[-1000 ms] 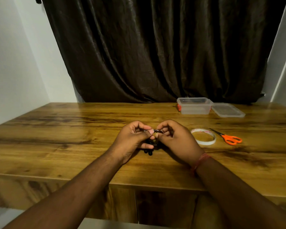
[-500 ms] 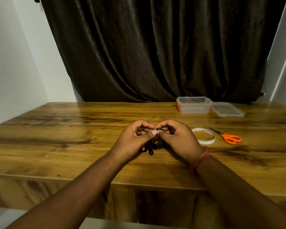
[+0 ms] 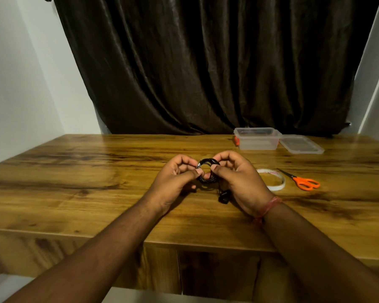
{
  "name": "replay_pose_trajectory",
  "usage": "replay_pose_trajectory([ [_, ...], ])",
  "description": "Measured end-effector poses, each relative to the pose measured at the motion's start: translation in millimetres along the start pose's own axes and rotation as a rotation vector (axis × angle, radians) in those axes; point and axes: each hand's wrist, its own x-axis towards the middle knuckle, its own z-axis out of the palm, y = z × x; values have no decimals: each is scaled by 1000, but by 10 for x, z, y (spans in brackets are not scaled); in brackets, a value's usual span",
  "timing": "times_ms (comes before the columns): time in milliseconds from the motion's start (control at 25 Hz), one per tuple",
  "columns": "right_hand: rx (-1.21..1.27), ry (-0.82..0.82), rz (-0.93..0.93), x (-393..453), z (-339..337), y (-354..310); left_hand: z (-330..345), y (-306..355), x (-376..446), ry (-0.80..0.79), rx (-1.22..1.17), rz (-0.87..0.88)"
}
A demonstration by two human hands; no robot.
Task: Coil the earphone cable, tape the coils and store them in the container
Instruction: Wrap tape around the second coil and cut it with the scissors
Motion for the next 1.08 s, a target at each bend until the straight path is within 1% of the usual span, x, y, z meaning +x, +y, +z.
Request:
replay_pose_trajectory([
  [120,-95,-26,14,-29,15,3,20,-10,1,-12,10,28],
  [240,-231,-57,41,-45,11,8,31,-22,-10,-28,19,11],
  [400,-139,-100,23,-39,21,12,5,7,-22,34,50,-9],
  [560,-233,-40,-6,-31,-3,12,28,10,-30,15,54,-28],
  [760,-353,-32,-35,-39,-1,29,75,17,-50,-69,-63,-68],
  [840,-329,-48,-19,-40,-7,30,63,13,-49,-74,-73,-72],
  [920,-215,-55,20,-31,-20,29,52,7,-40,-68,-104,-76],
  [1000,-75,-12,45,-20,-31,16,40,12,-38,-84,-123,-70],
  [1080,16,34,44,-10,-41,6,35,14,-40,-105,-127,-64],
])
